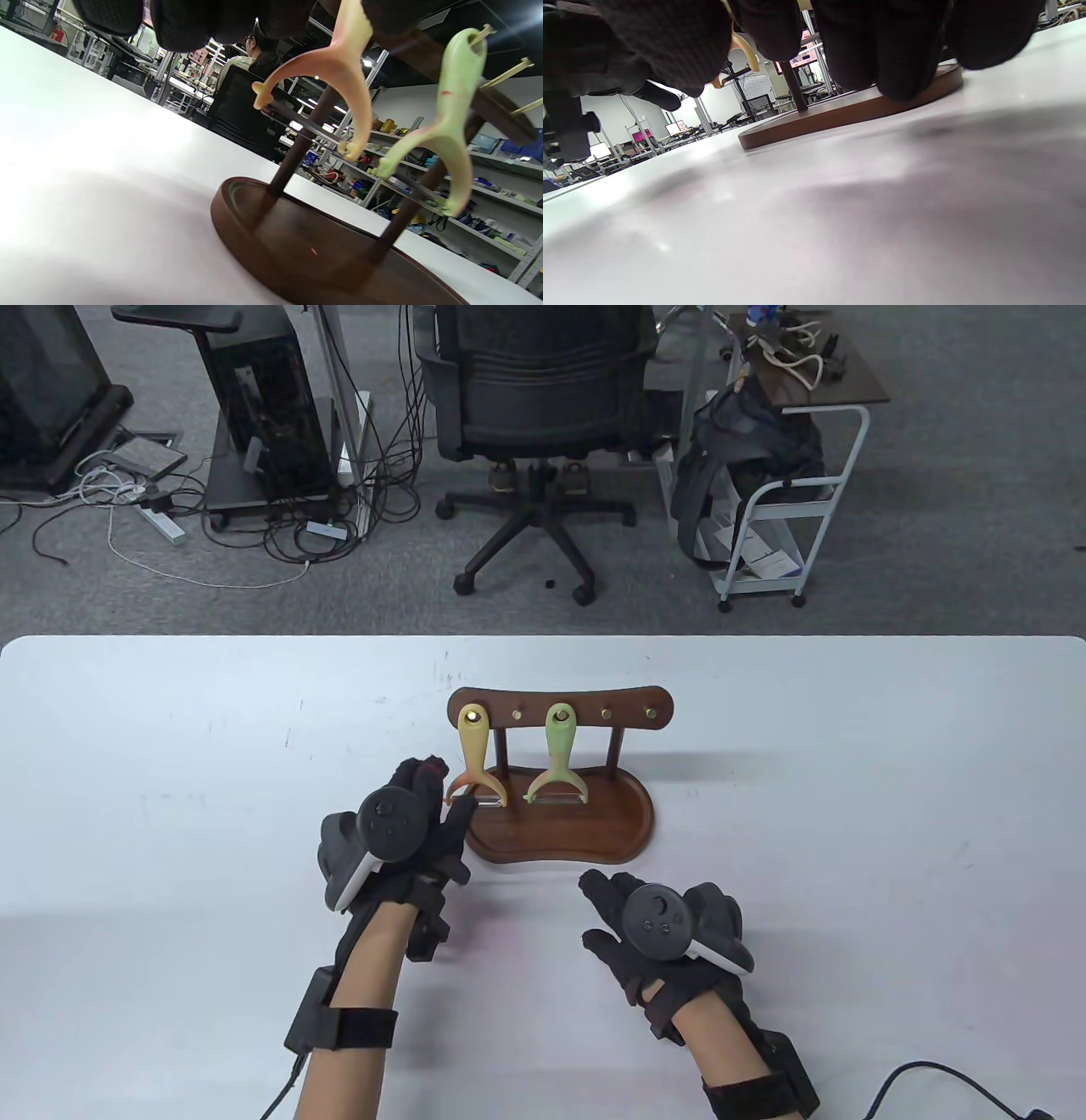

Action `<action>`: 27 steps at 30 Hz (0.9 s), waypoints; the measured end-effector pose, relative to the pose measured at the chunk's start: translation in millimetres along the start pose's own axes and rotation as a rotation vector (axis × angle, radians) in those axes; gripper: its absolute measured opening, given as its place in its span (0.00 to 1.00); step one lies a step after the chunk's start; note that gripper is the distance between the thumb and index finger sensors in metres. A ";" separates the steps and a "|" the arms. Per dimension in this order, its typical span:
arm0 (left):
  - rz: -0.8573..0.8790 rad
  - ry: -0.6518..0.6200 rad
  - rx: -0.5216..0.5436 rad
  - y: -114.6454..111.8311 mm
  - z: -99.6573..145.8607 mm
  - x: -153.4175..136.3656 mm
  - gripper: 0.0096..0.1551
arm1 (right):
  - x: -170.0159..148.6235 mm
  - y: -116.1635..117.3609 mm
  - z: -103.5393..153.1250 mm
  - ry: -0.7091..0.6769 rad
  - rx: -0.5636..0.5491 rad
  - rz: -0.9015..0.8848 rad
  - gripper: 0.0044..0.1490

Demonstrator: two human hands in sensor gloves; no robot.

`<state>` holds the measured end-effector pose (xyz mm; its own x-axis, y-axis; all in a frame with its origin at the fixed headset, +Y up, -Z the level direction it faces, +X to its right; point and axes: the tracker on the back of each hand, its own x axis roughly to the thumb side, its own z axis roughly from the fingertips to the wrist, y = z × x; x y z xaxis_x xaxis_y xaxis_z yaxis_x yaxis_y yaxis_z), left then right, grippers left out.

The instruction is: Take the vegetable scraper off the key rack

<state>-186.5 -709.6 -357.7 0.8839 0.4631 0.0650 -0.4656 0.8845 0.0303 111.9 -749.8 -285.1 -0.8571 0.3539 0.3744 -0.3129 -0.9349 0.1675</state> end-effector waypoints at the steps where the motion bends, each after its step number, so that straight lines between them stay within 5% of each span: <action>1: -0.001 -0.004 -0.006 -0.1 -3.4 0.3 0.45 | -0.8 -0.1 -0.1 0.003 0.000 -0.001 0.46; 15: 0.088 0.010 -0.085 -13.0 -25.4 2.6 0.40 | -5.5 -2.1 0.0 0.027 -0.013 -0.020 0.45; 27: 0.374 0.010 -0.132 -20.6 -30.7 -4.0 0.29 | -12.3 -2.5 0.3 0.049 -0.002 -0.049 0.45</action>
<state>-179.1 -727.8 -389.2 0.6550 0.7547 0.0371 -0.7466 0.6540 -0.1223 123.3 -751.7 -289.9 -0.8598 0.3976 0.3206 -0.3558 -0.9166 0.1824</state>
